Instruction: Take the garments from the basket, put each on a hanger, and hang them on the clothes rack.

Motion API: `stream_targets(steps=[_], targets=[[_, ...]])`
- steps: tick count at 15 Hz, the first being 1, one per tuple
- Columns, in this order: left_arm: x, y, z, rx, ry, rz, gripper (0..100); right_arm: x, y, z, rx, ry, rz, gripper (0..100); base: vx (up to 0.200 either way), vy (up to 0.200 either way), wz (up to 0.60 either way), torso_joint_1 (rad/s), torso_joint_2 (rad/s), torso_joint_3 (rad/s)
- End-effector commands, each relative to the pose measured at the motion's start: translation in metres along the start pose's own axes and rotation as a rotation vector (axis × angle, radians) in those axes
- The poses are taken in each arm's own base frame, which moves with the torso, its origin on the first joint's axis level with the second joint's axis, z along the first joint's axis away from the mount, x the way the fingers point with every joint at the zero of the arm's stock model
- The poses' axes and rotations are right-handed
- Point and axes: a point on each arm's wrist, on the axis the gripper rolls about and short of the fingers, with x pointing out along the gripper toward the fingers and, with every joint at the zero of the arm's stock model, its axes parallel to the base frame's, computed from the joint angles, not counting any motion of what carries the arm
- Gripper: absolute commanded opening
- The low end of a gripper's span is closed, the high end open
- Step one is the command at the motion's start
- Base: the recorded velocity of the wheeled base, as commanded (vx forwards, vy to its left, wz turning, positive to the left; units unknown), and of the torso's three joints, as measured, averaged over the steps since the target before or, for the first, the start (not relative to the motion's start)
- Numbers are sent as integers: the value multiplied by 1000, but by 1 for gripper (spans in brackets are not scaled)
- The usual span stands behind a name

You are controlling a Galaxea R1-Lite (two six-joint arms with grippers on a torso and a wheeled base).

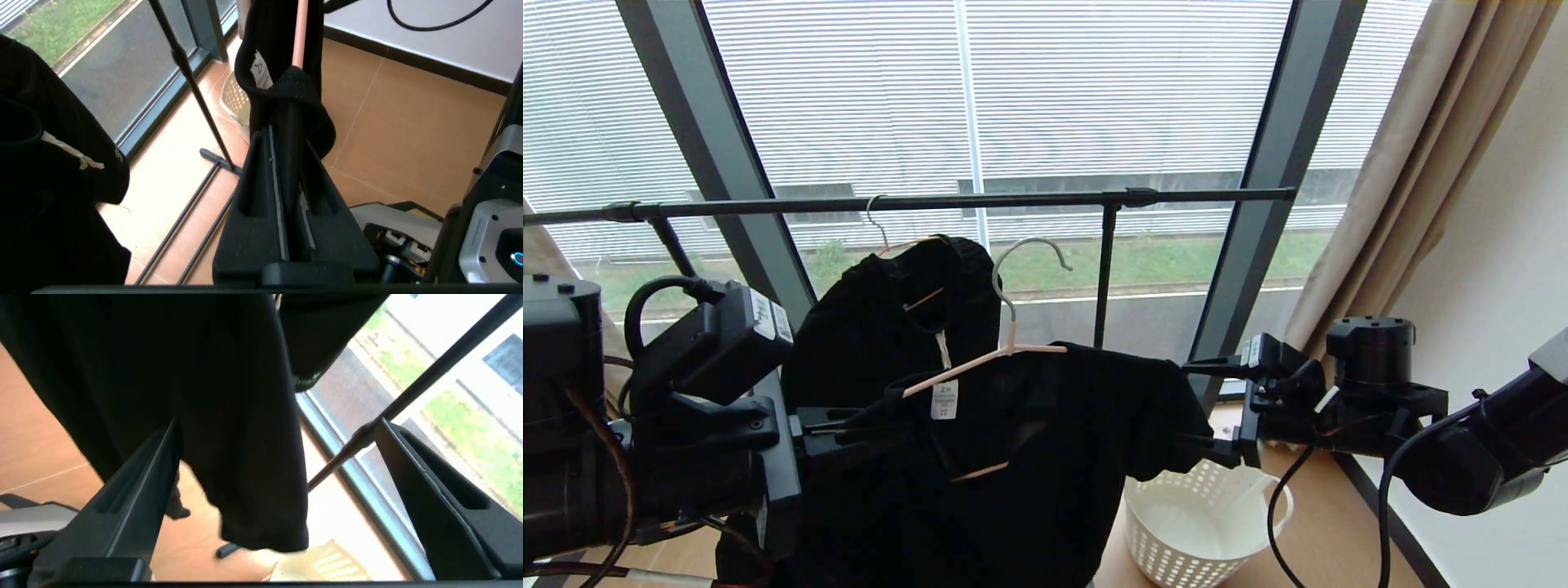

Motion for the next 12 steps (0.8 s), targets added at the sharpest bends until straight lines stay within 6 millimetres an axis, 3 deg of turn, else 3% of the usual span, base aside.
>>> stream_targets(steps=[1, 4, 5, 12], targets=[[-1, -1, 0, 2, -2, -2, 0, 4, 0, -5, 11, 10, 8, 100, 0, 0, 0, 0, 0, 0], [-1, -1, -1, 1, 1, -2, 0, 2, -1, -5, -1, 10, 3, 100, 0, 0, 0, 0, 0, 0], [-1, -1, -1, 0, 2, -3, 0, 2, -1, -5, -7, 8, 1, 0, 0, 0, 0, 0, 0, 0], [-1, -2, -3, -6, 2, -15, 0, -6, -11, -4, -26, 2, -38, 0, 0, 0, 0, 0, 0, 0]])
